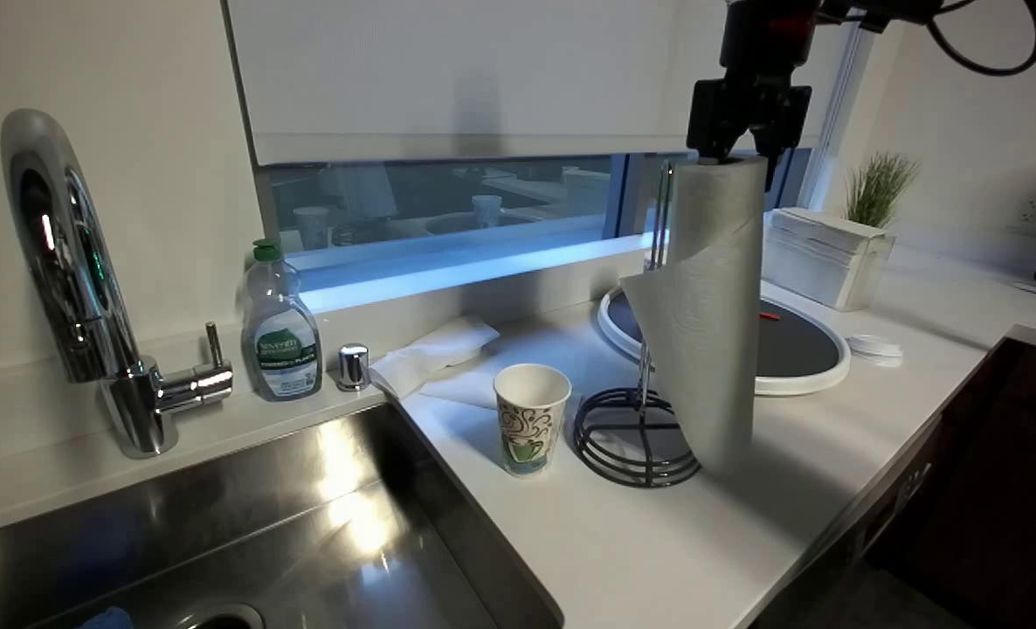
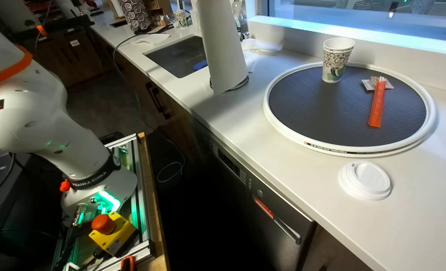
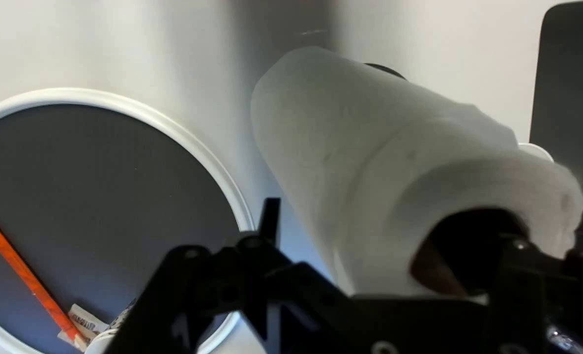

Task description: Put the paper towel roll on the silver holder.

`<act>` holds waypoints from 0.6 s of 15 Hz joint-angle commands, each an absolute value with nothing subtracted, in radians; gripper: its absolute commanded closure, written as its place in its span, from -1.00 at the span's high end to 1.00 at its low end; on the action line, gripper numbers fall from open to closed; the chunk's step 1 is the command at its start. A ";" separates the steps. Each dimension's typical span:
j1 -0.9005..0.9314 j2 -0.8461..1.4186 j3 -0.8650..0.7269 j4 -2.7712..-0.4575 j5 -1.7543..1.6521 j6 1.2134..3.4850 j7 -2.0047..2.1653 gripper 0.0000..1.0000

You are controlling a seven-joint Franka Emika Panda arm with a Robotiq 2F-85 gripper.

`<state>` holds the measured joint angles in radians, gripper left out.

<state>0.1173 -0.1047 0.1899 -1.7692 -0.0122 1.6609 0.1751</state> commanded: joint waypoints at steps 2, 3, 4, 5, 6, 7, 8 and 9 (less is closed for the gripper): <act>0.127 -0.161 0.175 -1.803 0.035 1.676 0.169 1.00; 0.125 -0.167 0.173 -1.800 0.040 1.674 0.171 1.00; 0.124 -0.174 0.171 -1.800 0.045 1.676 0.170 1.00; 0.122 -0.180 0.167 -1.800 0.052 1.674 0.170 0.99; 0.122 -0.186 0.165 -1.802 0.058 1.676 0.169 1.00; 0.121 -0.192 0.162 -1.801 0.065 1.674 0.167 0.98; 0.122 -0.200 0.160 -1.804 0.072 1.677 0.167 1.00; 0.122 -0.208 0.157 -1.804 0.080 1.681 0.166 1.00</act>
<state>0.1179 -0.1681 0.1715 -1.7709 0.0380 1.6608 0.1751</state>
